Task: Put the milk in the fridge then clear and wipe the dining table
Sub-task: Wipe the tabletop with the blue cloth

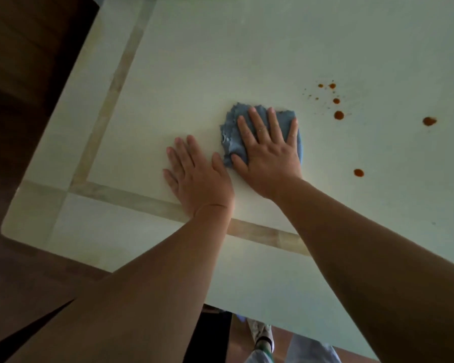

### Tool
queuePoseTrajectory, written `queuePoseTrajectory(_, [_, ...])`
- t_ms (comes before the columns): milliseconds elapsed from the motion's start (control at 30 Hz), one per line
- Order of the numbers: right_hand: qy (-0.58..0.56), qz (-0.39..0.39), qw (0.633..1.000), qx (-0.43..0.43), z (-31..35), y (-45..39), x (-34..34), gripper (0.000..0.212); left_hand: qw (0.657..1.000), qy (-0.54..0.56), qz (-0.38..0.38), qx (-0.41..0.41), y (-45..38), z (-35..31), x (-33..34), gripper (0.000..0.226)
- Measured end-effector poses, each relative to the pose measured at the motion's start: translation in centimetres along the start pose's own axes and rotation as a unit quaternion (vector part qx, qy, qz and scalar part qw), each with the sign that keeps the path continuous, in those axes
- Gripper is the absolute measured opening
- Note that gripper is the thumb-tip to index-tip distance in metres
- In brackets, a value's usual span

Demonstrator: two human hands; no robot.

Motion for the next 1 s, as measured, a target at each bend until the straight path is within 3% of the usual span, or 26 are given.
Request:
queuePoseTrajectory(267, [0.02,0.019,0.999,0.022,-2.9,10.2,0.6,0.076,1.0,0.016,-0.018,0.007,0.0,0.1,0.2,0.064])
queuePoseTrajectory(467, [0.031,0.022,0.999,0.013,-3.0,8.7,0.3,0.08,1.0,0.008,-0.019,0.009,0.0,-0.1,0.2,0.064])
queuePoseTrajectory(733, [0.021,0.006,1.0,0.013,-3.9,0.5,0.0,0.081,0.999,-0.009,-0.029,0.011,0.0,-0.2,0.2,0.06])
queuePoseTrajectory(1000, [0.005,0.001,1.0,0.021,-1.8,6.1,0.6,0.078,0.999,0.003,-0.037,0.013,0.0,-0.2,0.1,0.059])
Point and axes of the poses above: each hand's wrist, its own y-axis away from the middle knuckle, its own x-axis out of the palm, z = x × y, the point moved 4 cm from there along -y, towards the middle knuckle, and after that the axes turned 8 degrees about y, right-handed, at the moved point
